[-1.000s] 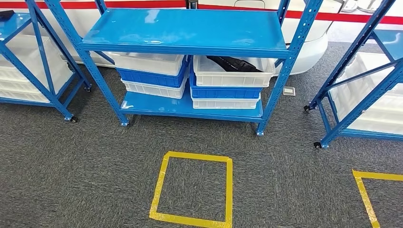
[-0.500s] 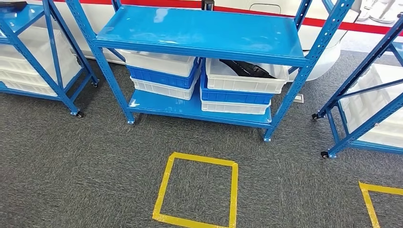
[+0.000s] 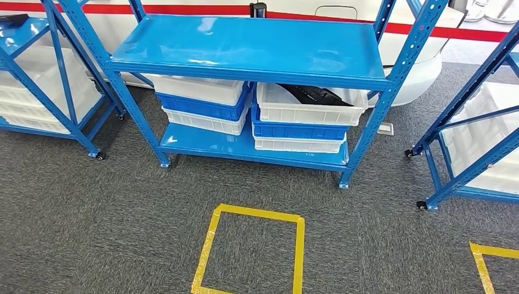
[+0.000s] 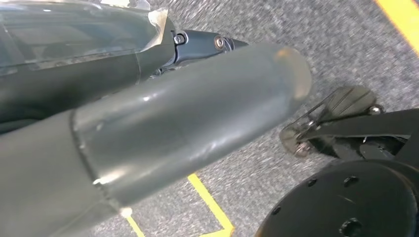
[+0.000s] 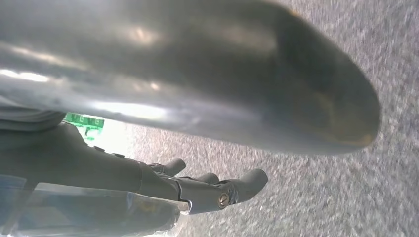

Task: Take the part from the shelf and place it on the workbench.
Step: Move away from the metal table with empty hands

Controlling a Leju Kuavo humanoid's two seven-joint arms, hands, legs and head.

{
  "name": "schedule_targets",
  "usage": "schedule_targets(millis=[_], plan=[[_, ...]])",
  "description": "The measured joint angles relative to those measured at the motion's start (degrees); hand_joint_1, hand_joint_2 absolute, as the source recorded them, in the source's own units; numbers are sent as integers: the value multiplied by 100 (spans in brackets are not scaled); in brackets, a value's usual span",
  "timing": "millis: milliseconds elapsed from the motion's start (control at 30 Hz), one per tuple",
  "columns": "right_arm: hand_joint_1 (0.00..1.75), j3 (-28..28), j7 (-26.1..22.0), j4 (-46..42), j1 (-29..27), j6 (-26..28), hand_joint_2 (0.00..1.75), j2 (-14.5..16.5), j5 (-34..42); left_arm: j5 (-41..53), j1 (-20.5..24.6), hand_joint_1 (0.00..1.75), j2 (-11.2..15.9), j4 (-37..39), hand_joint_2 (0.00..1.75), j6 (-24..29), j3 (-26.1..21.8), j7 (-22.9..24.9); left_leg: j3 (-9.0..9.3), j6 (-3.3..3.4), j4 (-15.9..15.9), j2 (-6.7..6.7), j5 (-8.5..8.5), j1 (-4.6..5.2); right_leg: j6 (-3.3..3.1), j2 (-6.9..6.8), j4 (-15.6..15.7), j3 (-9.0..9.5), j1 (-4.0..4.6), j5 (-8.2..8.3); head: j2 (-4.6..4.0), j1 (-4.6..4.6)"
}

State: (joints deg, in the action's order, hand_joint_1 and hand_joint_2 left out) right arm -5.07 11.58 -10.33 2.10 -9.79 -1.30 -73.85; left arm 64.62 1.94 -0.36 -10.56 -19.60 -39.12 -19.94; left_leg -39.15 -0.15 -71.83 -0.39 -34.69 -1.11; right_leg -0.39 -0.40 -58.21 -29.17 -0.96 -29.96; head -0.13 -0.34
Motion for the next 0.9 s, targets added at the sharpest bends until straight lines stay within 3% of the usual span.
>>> schedule_targets(millis=[67,133,233,300,400,467,500,533,567,633,667,733,800,900], plan=[[0,-6,0,1,-5,0,0,14,0,1,-4,0,1,0,0,10,-1,-1,163,93,686,18,544,33,21,2,4,121,16,-109,-1,5],[0,-8,0,1,7,1,0,28,2,2,-6,0,1,-1,0,24,-2,0,238,185,1083,26,769,98,83,15,32,189,32,-207,-2,-1],[0,-13,0,1,21,3,0,32,7,10,-16,0,-12,-3,0,60,-2,4,343,302,1199,-25,767,133,223,26,-34,331,70,-251,-1,-9],[0,-15,-5,1,23,4,0,37,11,15,-11,0,-32,-4,0,77,-2,9,499,360,1253,-35,803,114,274,32,-325,250,69,-317,-2,1],[0,-19,-15,1,37,4,0,44,16,18,8,0,-55,-5,0,87,-2,12,613,397,1263,-48,723,110,274,37,-1281,-437,50,-643,-2,13],[0,-23,-14,1,13,4,0,37,15,19,0,0,-64,-7,0,89,-2,14,705,396,1263,-82,628,110,296,38,-1512,-775,42,-824,-2,15],[0,-25,-14,1,-1,4,0,33,15,19,-6,0,-68,-7,0,89,-2,16,775,387,1263,-100,573,110,333,38,-1355,-813,38,-770,-2,14],[0,-27,-13,1,-12,4,0,31,15,19,-9,0,-73,-7,0,89,-3,17,851,374,1263,-114,513,110,375,38,-1042,-780,32,-582,-2,16],[0,-29,-14,3,-22,4,0,29,16,19,-12,0,-76,-6,0,89,-3,18,920,354,1263,-125,450,111,413,37,-709,-721,28,-273,-2,18],[0,-33,-18,8,-20,4,0,27,16,19,-12,0,-80,-8,0,96,-4,20,1015,295,1267,-138,338,121,372,36,-247,-620,43,196,-2,16],[0,-35,-19,10,-18,7,0,24,16,19,-11,0,-81,-9,0,101,-4,21,1044,262,1262,-142,310,126,313,39,-178,-598,52,303,-2,11],[0,-42,-20,9,-13,16,0,20,15,20,-10,0,-84,-12,0,112,-4,21,1050,200,1205,-139,325,124,186,46,-115,-506,33,297,-2,7],[0,-51,-21,9,-17,31,0,16,11,21,-10,0,-93,-14,0,118,-3,17,904,140,886,-96,335,112,98,42,-34,-362,-17,268,-2,2],[0,-63,-22,8,-7,49,0,8,-3,19,-8,0,-95,-15,0,124,-5,19,296,37,-42,-35,-2,61,-1,38,16,-206,-32,175,-2,-9]])
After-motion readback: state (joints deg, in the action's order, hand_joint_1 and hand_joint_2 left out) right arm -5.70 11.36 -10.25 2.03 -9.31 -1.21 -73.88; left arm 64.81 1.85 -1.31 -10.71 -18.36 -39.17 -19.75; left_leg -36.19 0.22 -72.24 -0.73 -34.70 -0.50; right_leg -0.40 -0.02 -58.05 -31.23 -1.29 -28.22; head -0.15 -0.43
